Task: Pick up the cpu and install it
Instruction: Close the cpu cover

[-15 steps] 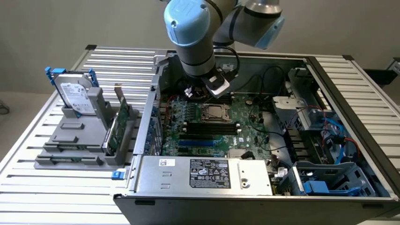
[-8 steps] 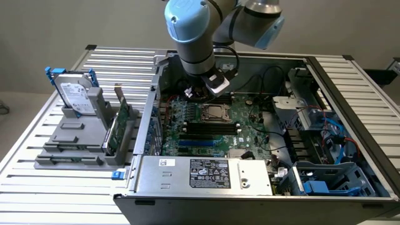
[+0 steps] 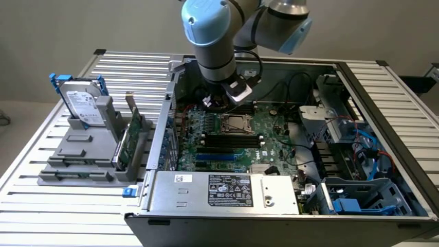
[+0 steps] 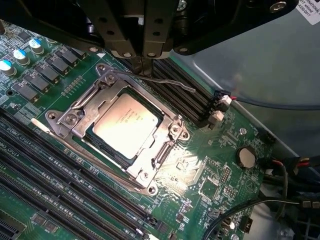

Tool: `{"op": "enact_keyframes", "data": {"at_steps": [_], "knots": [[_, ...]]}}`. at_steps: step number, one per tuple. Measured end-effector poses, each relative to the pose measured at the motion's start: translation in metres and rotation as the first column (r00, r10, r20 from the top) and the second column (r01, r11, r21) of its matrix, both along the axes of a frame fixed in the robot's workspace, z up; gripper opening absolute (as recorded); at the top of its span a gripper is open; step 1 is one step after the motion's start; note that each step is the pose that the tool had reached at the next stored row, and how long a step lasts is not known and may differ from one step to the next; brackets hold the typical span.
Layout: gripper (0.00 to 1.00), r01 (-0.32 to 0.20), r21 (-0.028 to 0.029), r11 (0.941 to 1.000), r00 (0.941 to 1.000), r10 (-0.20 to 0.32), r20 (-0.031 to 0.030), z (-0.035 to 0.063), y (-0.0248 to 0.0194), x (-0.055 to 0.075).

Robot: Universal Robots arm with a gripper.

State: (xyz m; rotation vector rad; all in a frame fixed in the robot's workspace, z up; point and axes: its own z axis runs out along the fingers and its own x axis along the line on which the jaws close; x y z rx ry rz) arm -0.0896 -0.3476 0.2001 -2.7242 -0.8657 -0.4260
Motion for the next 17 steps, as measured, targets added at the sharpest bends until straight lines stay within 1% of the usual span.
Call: {"op": "enact_keyframes", "data": {"at_steps": [6,9,14,17], "knots": [[0.11,0.003,-0.0011,1.0000,1.0000,-0.003,0.0000,0.0000,0.0010,0.002],[0.11,0.003,-0.0010,1.0000,1.0000,-0.003,-0.0017,0.0023,0.0017,0.002],[0.11,0.003,-0.0011,1.0000,1.0000,-0.003,-0.0074,0.0107,0.0025,0.000],[0.11,0.003,-0.0008,1.0000,0.9999,-0.003,-0.0140,0.0117,0.0027,-0.002]]}}
